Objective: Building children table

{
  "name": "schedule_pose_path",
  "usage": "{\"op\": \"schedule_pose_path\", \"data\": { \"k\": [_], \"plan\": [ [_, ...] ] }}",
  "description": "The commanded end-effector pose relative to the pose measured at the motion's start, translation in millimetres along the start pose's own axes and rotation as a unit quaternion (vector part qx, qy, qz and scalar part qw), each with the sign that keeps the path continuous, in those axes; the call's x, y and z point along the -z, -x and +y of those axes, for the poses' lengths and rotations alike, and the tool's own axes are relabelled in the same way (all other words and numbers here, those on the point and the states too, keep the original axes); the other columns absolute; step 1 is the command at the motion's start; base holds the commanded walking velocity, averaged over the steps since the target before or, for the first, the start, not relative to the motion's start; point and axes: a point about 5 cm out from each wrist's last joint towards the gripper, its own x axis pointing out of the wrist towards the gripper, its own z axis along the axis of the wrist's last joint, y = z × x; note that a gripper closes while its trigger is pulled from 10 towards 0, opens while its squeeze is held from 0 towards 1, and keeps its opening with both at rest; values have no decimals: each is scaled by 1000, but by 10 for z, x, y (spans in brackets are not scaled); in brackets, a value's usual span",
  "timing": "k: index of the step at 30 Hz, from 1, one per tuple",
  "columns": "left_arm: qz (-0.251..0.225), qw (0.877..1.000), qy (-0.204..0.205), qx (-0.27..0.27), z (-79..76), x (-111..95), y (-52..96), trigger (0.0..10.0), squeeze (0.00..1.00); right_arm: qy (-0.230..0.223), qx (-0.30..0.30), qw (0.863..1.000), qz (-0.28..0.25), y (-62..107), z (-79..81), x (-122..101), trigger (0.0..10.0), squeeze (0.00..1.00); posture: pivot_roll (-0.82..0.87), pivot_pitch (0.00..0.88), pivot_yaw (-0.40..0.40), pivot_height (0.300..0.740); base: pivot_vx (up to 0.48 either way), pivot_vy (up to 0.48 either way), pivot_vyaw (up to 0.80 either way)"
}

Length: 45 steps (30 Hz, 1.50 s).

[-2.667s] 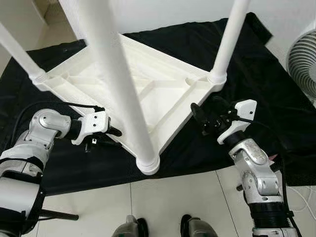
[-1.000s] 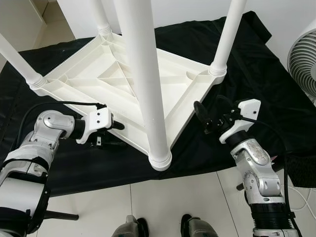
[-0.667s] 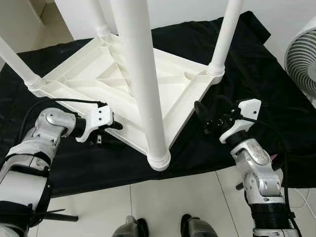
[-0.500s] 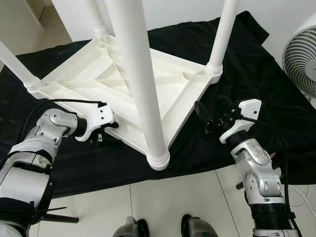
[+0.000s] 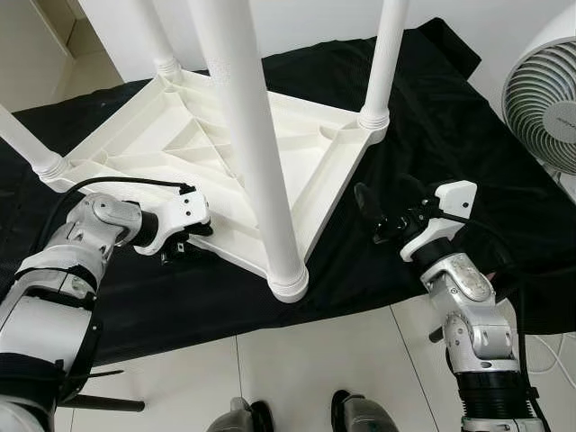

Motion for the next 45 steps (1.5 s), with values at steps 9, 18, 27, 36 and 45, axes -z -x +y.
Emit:
{"op": "schedule_pose_path", "data": {
  "k": [9, 18, 27, 36, 45],
  "plan": [
    [22, 988, 63, -138, -73, 456, 260, 0, 0, -4, -12, 1000, 8, -4, 63, 36, 10000, 0, -108, 189, 142, 740, 0, 0, 0],
    [-40, 996, 9, -74, -204, 216, 247, 0, 0, -6, -26, 1000, 9, -66, 82, 32, 10000, 0, -95, 196, 126, 740, 0, 0, 0],
    [-61, 998, -18, -22, -362, 45, 235, 0, 0, 0, -21, 1000, 9, -44, 57, 19, 10000, 0, -101, 199, 134, 740, 0, 0, 0],
    [-59, 998, -16, -24, -401, 25, 254, 0, 0, 0, -21, 1000, 9, -46, 55, 20, 10000, 0, -101, 199, 134, 740, 0, 0, 0],
    [-61, 995, 4, -77, -320, 9, 249, 10000, 1000, -9, -27, 999, 17, -23, 91, 64, 10000, 0, -96, 198, 130, 740, 0, 0, 0]
  ]
}}
